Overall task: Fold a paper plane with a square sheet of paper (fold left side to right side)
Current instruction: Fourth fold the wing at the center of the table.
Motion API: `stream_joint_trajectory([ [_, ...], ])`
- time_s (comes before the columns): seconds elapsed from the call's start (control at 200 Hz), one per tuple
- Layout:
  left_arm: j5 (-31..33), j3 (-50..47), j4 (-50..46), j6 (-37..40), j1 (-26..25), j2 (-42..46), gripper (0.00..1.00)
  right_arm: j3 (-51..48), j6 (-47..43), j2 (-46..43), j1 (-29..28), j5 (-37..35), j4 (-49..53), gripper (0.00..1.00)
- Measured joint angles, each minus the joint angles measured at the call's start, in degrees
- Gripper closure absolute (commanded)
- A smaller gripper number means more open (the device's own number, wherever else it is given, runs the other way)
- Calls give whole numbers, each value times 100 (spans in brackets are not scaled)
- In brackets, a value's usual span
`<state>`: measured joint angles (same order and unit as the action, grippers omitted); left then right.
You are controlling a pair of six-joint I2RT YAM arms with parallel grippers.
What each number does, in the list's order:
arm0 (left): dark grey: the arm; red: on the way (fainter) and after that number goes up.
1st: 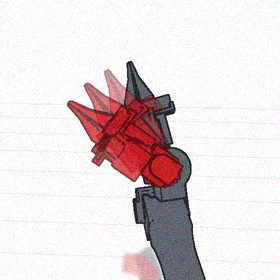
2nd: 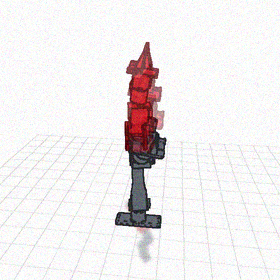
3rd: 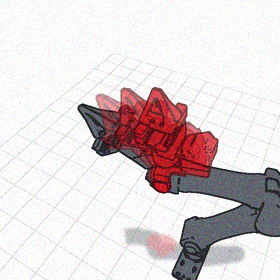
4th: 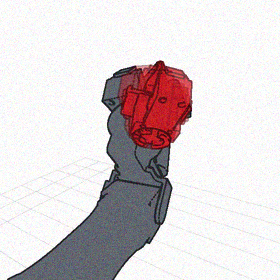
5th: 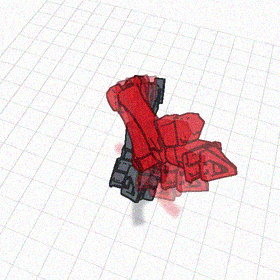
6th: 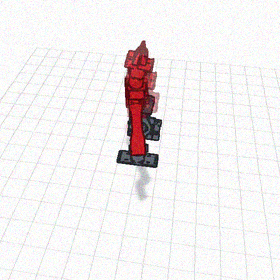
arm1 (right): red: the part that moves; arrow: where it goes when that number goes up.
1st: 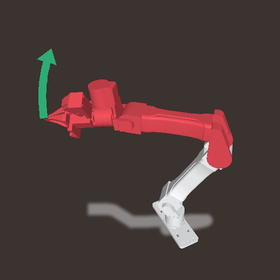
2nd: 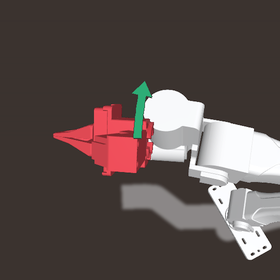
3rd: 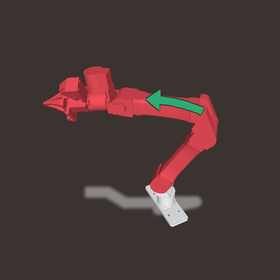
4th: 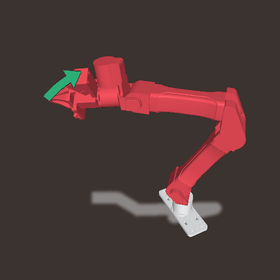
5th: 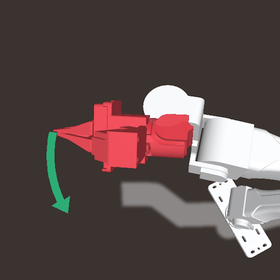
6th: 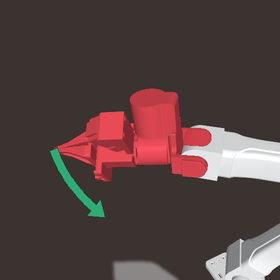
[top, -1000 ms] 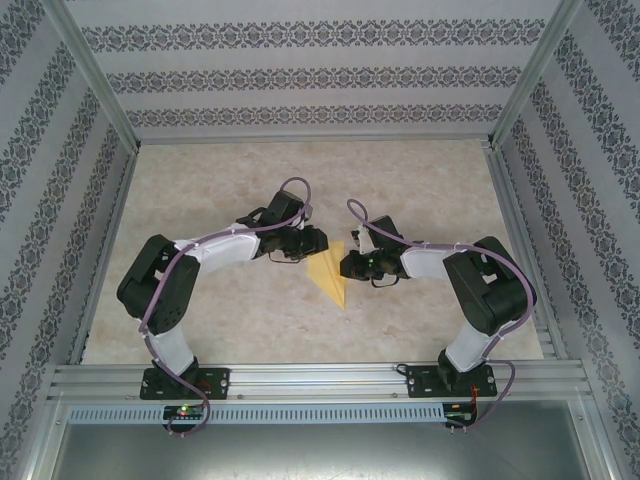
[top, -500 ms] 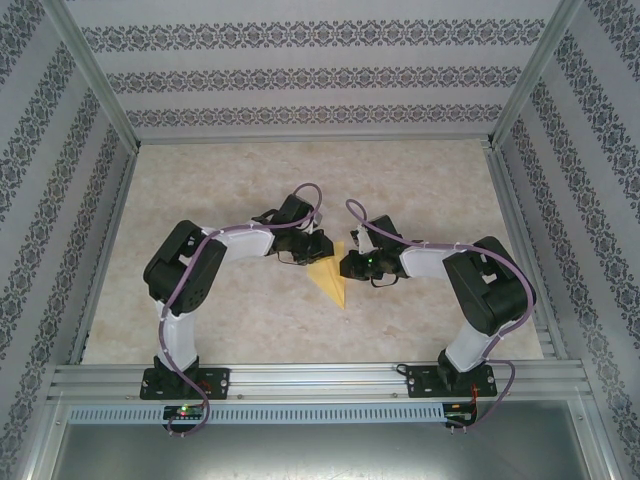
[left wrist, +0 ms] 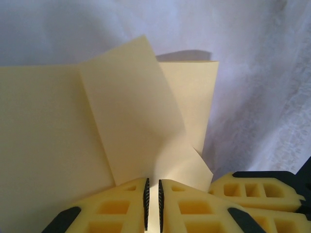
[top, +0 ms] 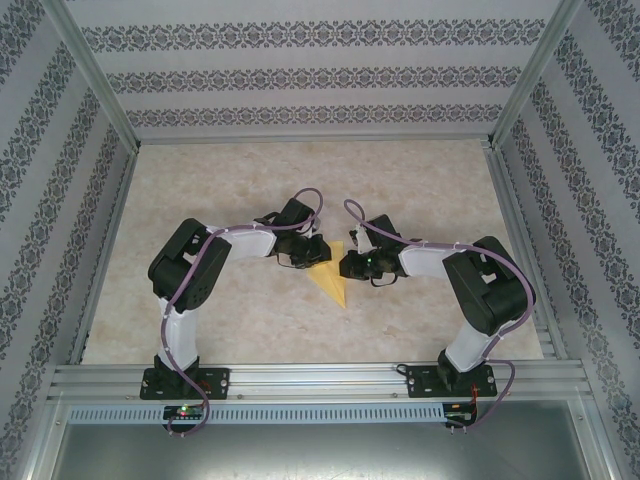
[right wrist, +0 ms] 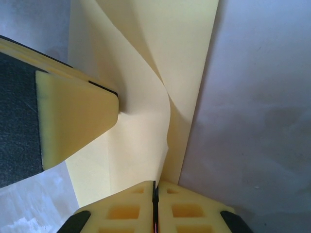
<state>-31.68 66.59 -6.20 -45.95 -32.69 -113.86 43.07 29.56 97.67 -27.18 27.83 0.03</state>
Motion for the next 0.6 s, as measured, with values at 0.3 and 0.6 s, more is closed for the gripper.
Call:
stream_joint_trajectory([
  [0.3,66,-31,2,68,-22,0,83,24,4,0,-9,-15,33,85],
  [0.6,63,-138,162,74,-22,13,84,109,-44,-695,46,-170,601,68],
])
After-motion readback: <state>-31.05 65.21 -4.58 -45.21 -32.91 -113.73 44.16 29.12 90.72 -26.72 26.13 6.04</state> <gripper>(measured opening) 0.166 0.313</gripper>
